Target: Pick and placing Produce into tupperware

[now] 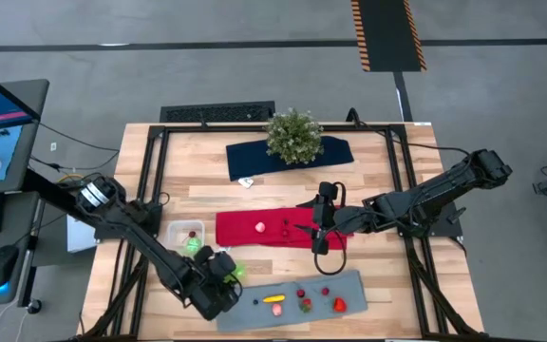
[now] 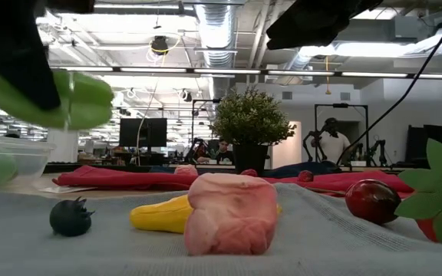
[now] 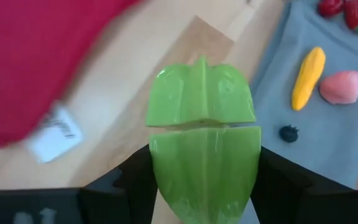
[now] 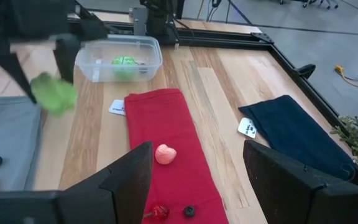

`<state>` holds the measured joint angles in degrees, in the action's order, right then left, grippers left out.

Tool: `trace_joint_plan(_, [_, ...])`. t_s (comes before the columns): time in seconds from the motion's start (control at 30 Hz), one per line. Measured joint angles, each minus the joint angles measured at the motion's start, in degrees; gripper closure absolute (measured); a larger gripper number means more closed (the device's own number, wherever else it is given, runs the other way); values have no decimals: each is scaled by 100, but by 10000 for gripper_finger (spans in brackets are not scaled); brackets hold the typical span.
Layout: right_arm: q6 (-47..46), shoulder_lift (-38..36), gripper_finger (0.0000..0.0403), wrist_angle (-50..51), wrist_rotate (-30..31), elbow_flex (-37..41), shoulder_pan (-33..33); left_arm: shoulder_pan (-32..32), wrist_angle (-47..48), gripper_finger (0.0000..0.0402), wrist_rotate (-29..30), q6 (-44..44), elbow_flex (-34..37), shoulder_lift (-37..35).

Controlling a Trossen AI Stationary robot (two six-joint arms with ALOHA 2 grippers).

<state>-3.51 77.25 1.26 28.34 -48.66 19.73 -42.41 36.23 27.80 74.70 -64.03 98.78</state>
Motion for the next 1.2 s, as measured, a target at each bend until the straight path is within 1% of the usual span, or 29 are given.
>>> trace_joint_plan(0.17, [0, 0, 128, 0, 0, 0, 0, -205, 1002, 190, 337, 640, 0, -416])
trace_joint_plan(0.23, [0, 0, 128, 0, 0, 0, 0, -307, 1381, 192, 405, 970, 0, -546])
trace_joint_plan(0.33, [1, 0, 128, 0, 0, 0, 0, -428, 1871, 207, 446, 1381, 0, -705])
trace_joint_plan(0.5, [0, 0, 128, 0, 0, 0, 0, -604, 2822, 212, 279, 2203, 0, -786])
trace_joint_plan(0.63, [0, 0, 128, 2, 0, 0, 0, -798, 3368, 192, -76, 2789, 0, -784])
trace_joint_plan(0.77, [0, 0, 128, 0, 0, 0, 0, -1020, 3538, 184, -212, 3436, 0, -784])
trace_joint_plan(0.93, [2, 0, 128, 0, 0, 0, 0, -1209, 3538, 201, -314, 3943, 86, -782])
trace_joint_plan(1.07, [0, 0, 128, 0, 0, 0, 0, -1274, 3481, 207, -524, 4261, 321, -782])
trace_joint_plan(1.2, [0, 0, 128, 0, 0, 0, 0, -1289, 3294, 196, -736, 4505, 625, -778])
